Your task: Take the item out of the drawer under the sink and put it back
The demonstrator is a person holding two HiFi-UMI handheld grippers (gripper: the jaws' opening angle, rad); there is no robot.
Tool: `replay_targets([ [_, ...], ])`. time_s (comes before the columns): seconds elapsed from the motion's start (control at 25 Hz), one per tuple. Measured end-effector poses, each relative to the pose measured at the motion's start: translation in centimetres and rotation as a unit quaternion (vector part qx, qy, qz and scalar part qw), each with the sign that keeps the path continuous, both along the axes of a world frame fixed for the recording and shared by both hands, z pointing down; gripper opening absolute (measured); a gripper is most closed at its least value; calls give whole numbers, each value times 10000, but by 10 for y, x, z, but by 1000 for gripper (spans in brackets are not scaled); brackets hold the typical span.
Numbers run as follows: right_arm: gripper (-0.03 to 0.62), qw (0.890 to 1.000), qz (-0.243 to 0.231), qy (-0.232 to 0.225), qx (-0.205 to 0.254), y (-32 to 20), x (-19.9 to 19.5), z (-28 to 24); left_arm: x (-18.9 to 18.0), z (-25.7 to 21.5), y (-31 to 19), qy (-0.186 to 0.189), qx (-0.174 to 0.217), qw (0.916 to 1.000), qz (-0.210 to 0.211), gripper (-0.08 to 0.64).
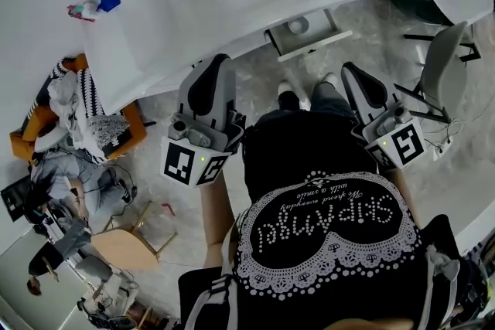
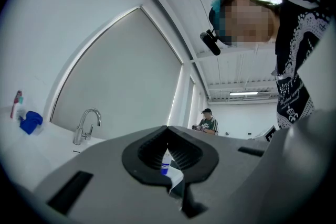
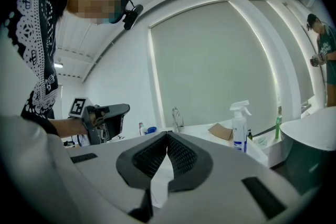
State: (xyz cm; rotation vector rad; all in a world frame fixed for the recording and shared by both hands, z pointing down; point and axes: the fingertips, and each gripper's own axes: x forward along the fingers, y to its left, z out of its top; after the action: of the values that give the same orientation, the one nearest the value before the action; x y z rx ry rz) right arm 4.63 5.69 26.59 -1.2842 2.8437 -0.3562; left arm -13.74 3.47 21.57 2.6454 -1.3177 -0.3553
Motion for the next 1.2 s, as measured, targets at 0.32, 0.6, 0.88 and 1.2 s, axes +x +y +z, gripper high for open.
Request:
replay_targets([
  [0.32,18,10000,35,26,19,-1,0,1,0,2,1,-10,11,10000,-4,3],
  [0.6,18,9998,-87,103,140,-5,-4,0,-4,3,6,-15,5,10000,-79,3],
  [0.88,18,9997,-145,147,161,-8,-6,1,-8,15,16,-74,-165,9997,-177,3],
  [1.2,18,9991,-263,291,153,-6,-9,5,-16,11,15,-48,-91,9994,-329,3],
])
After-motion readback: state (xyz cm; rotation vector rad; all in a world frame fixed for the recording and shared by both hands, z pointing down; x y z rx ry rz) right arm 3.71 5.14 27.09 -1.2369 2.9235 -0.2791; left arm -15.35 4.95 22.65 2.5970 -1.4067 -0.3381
